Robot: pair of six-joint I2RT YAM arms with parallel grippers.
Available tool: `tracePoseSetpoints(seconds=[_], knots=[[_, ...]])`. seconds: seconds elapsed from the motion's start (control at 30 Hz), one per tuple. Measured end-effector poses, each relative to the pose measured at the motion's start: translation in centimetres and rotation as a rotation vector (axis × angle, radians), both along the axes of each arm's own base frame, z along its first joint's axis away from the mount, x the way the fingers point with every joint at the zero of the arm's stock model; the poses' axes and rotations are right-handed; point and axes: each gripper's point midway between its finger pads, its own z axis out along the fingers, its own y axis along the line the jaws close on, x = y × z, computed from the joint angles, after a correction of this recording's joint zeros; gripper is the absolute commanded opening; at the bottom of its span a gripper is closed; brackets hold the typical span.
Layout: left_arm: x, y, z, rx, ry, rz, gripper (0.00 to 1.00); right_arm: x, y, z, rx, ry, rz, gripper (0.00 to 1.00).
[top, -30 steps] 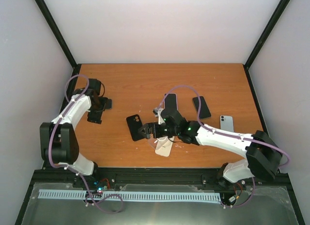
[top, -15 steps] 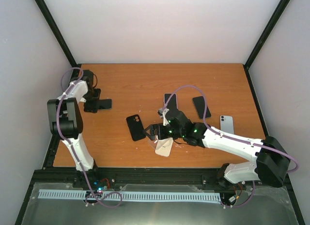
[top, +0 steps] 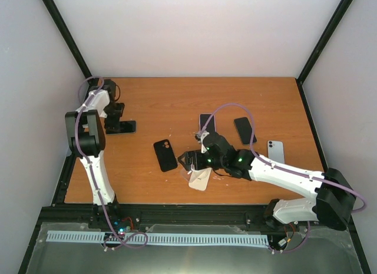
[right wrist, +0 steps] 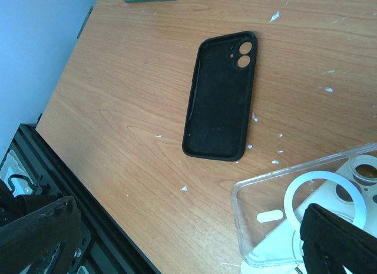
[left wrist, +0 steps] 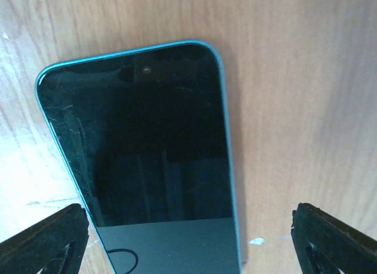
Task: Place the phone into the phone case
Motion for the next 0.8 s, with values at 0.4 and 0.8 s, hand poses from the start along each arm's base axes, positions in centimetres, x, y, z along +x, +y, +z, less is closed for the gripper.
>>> tracePoseSetpoints(seconds=[0.4, 0.8], knots=[[-1.4, -0.1, -2.3, -0.012, 0.093, 0.002, 0.95, 0.3, -0.9, 1.2, 0.002, -0.041, -0.035, 1.0], [-2.0, -0.2, -3.1, -0.026, 0.133, 0.01, 0.79, 0.4, -1.0, 1.2, 0.0, -0.042, -0.037, 1.0]])
